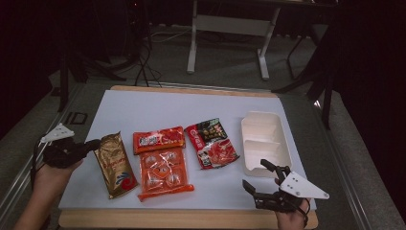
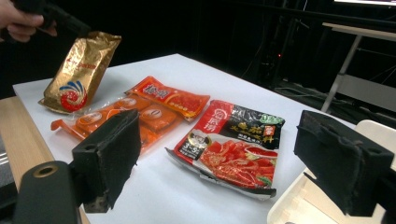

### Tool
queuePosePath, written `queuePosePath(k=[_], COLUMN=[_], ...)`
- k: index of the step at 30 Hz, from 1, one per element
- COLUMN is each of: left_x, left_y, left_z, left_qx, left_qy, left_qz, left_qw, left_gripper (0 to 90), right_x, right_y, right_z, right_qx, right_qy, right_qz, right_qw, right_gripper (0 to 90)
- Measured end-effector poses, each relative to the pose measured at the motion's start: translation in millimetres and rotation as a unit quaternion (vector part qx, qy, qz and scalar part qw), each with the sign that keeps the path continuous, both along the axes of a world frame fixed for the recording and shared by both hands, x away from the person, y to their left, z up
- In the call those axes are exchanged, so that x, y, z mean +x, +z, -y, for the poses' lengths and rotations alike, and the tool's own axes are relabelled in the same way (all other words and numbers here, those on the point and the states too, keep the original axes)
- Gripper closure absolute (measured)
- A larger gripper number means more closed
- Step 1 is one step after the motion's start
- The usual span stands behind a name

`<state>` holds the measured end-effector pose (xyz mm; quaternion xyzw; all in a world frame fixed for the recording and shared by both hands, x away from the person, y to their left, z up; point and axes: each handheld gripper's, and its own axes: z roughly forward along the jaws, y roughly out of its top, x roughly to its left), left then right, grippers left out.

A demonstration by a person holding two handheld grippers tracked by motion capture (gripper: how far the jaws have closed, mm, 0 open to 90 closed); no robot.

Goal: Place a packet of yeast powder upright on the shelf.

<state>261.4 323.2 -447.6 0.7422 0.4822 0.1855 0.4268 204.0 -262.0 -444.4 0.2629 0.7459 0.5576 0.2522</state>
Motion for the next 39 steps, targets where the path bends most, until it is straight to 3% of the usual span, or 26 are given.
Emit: queuePosePath(k=[9,17,22,26,30,34,35,36,39], left_x=[-8.0,-18.1,-29.9,-37.8,-37.4,-31.5,-31.5,-28.6,-23.8], left_y=[12.9,31.1,44.8,60.0,75.1,84.7,84.7,87.3,88.1], left_z=[8.3,21.5,37.6,51.3,61.9,75.6,75.6,85.0,101.2], left_qx=[-0.015,-0.035,-0.031,-0.031,-0.028,-0.041,-0.041,-0.047,-0.066], left_qy=[-0.006,-0.036,-0.062,-0.095,-0.114,-0.140,-0.140,-0.156,-0.177], left_qz=[0.017,0.035,0.055,0.070,0.086,0.095,0.095,0.097,0.100], left_qw=[0.9997,0.9981,0.9961,0.9925,0.9894,0.9848,0.9848,0.9819,0.9768], left_gripper=[89.8,89.8,89.8,89.9,89.8,89.8,89.8,89.8,89.8], right_x=[-0.3,-1.4,-1.2,0.0,4.3,4.8,4.8,4.6,6.5], right_y=[0.6,2.7,3.2,4.4,8.2,18.0,18.0,21.2,36.3], right_z=[-0.1,-1.0,-2.5,-3.8,-4.2,-4.7,-4.7,-4.9,-6.4], right_qx=[0.002,0.003,0.011,0.024,0.027,0.031,0.031,0.032,0.035], right_qy=[0.001,0.002,0.016,0.013,0.018,0.026,0.026,0.034,0.042], right_qz=[-0.001,-0.013,-0.031,-0.048,-0.067,-0.055,-0.055,-0.051,-0.041], right_qw=[1.0000,0.9999,0.9993,0.9984,0.9972,0.9977,0.9977,0.9976,0.9977], right_gripper=[14.1,13.1,11.3,10.2,10.2,10.2,10.2,10.3,13.2])
